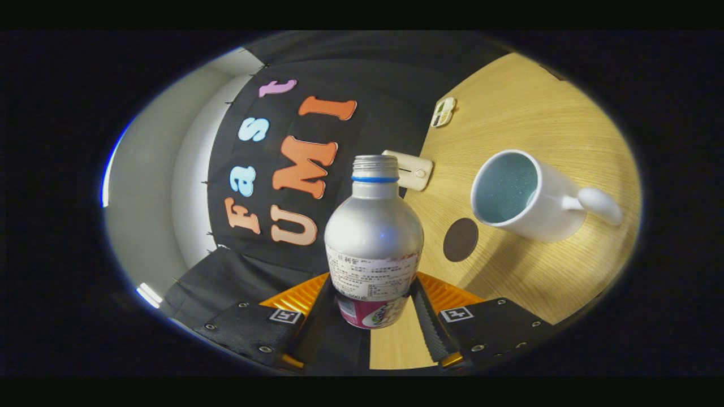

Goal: Take the bottle from table, then pour the juice into the cup, finally place the bottle on the coaster

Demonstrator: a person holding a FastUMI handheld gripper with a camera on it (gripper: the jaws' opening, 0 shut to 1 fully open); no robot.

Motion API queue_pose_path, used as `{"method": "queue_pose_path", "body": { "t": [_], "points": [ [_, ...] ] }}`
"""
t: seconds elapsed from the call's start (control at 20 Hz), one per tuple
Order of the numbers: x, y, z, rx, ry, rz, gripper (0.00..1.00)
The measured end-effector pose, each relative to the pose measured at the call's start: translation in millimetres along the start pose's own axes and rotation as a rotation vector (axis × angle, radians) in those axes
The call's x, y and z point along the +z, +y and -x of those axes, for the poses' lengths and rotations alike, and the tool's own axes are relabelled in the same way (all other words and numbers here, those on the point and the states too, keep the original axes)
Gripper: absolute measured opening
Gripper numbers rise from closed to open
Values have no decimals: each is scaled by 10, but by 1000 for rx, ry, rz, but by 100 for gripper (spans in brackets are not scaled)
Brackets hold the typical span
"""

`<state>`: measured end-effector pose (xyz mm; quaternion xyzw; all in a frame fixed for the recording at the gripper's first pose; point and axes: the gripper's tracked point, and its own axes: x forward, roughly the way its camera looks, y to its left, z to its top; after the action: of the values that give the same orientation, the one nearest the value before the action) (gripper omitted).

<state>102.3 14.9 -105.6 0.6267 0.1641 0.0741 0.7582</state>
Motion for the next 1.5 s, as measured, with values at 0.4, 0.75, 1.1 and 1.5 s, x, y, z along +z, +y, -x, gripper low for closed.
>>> {"method": "queue_pose_path", "body": {
  "t": [0.4, 0.75, 1.1, 1.5],
  "points": [
    [-128, 242, 4, 107, 86, -230, 74],
    [-22, 331, 65, 155, 69, -332, 73],
    [39, 295, 117, 154, 70, -417, 74],
    [58, 402, 161, 180, 85, -490, 74]
  ]
}}
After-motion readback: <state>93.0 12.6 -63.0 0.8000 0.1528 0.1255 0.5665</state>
